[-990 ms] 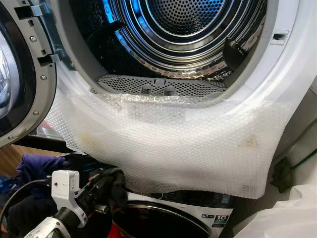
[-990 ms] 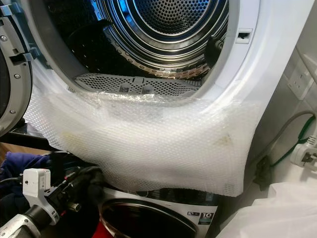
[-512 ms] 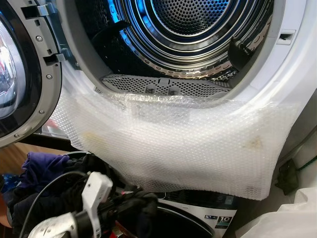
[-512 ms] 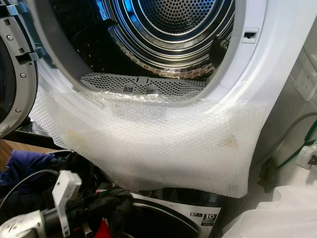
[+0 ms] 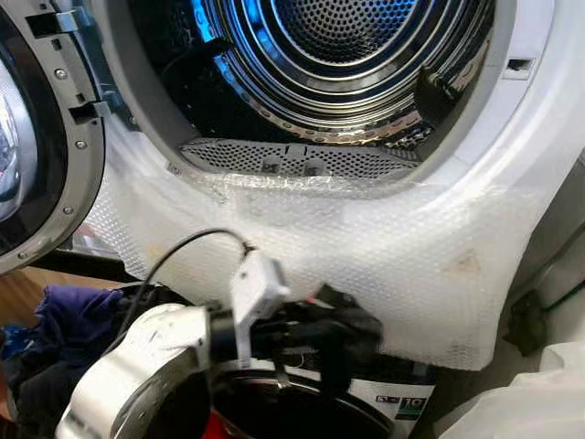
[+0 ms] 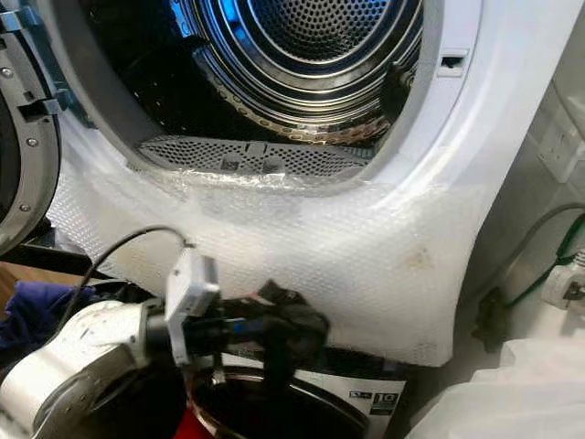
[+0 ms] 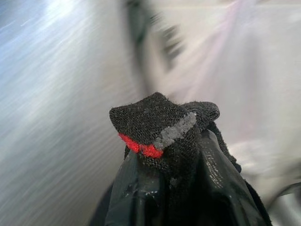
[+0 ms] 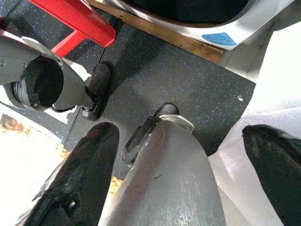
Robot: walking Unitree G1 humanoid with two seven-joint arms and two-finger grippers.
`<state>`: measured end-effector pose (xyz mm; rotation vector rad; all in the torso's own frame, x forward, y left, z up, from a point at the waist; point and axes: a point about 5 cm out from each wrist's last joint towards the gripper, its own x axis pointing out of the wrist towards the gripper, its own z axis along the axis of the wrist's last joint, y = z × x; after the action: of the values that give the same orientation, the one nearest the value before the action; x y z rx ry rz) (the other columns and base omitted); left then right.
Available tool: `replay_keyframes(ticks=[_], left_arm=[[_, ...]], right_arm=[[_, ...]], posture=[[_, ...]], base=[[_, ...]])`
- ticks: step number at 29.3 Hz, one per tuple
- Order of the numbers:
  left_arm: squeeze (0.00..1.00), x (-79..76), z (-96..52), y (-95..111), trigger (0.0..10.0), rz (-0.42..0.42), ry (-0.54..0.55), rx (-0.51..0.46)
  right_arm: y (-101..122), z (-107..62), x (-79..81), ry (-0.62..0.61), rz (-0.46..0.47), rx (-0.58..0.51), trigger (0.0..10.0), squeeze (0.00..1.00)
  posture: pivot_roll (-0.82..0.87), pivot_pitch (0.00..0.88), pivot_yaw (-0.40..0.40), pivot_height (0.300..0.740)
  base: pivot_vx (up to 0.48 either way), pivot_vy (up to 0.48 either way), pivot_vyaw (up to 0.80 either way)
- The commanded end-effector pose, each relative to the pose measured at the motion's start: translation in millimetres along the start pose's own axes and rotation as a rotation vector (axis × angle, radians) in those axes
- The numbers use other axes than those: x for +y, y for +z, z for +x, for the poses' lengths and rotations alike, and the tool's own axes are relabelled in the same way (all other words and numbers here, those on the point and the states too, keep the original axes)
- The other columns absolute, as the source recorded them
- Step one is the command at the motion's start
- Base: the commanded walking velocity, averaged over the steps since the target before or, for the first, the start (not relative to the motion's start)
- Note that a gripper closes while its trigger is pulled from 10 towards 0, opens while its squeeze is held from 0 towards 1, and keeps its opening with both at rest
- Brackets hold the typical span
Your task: Clothes washing
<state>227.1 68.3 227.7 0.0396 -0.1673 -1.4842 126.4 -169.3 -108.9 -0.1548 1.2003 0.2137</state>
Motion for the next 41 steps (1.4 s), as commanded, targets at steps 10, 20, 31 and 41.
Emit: replay_keyframes(ticks=[10,20,31,41], left_arm=[[0.0,81.9,7.9,108.6,0.0,0.365,0.154,-0.299],[0.0,125.9,-2.9,168.3,0.0,0.604,0.421,-0.459],[0.0,171.9,-5.2,151.5,10.0,0.671,0.67,-0.328],[0.0,192.9,-7.3,142.4,10.0,0.517,0.761,-0.232]], right_arm=[[2.9,0.5,2.1,-0.002,0.017,-0.013,10.0,0.0],[1.5,0.6,2.8,-0.005,0.03,-0.01,10.0,0.0],[-0.3,0.4,2.8,-0.008,0.032,-0.007,10.0,0.0],[-12.7,-1.1,1.5,-0.024,0.046,0.01,10.0,0.0]], posture=[[0.2,0.0,0.026,0.74],[0.18,0.0,0.032,0.74],[0.17,0.0,0.031,0.74],[0.1,0.0,0.049,0.74]], base=[[0.0,0.0,0.0],[0.0,0.0,0.0],[0.0,0.0,0.0],[0.0,0.0,0.0]])
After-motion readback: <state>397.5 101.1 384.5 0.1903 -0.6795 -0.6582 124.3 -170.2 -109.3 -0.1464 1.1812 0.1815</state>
